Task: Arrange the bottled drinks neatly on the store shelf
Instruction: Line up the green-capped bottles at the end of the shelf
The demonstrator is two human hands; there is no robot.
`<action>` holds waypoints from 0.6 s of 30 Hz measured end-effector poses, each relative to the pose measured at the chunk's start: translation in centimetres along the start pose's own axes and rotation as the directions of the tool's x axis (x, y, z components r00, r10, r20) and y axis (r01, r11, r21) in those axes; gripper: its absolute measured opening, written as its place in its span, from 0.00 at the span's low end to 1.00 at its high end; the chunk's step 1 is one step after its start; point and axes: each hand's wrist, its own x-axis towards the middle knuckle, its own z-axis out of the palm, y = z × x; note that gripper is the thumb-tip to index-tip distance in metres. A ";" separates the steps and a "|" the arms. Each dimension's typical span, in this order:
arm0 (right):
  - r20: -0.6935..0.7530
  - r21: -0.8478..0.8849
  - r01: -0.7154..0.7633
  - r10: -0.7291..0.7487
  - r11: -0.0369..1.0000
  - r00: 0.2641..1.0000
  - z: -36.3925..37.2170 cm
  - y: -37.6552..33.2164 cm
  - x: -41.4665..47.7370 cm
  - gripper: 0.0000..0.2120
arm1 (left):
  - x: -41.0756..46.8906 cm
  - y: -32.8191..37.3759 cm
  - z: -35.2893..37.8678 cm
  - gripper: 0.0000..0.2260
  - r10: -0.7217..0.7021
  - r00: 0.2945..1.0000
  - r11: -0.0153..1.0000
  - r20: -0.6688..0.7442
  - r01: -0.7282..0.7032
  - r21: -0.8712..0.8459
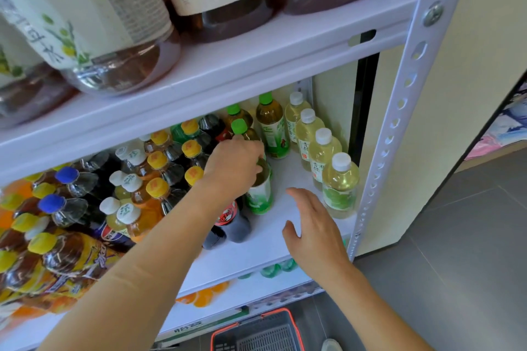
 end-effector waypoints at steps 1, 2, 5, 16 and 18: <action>0.036 0.026 -0.043 0.042 0.999 0.998 0.1 0.4 -0.1 0.30 | -0.7 0.3 -0.1 0.13 0.036 0.998 0.999 -0.050 -0.036 -0.005; 0.068 0.061 -0.072 0.067 0.996 0.995 0.2 0.6 -0.2 0.33 | -1.6 0.5 -0.2 0.12 0.060 0.992 0.998 -0.110 -0.061 -0.007; 0.109 0.187 -0.062 0.042 0.980 0.993 -0.4 0.9 -0.5 0.39 | -4.5 0.9 -0.2 0.15 0.052 0.917 0.982 -0.395 -0.119 -0.147; 0.104 0.596 -0.085 0.028 0.799 0.994 -5.1 -2.5 -3.8 0.21 | -7.7 0.1 -1.9 0.13 -0.282 0.950 -0.083 -0.137 -0.166 -0.983; 0.159 0.730 -0.156 0.058 0.666 0.986 -5.6 -3.4 -3.8 0.19 | -8.0 0.5 -1.2 0.12 -0.198 0.978 -0.232 -0.065 -0.111 -0.966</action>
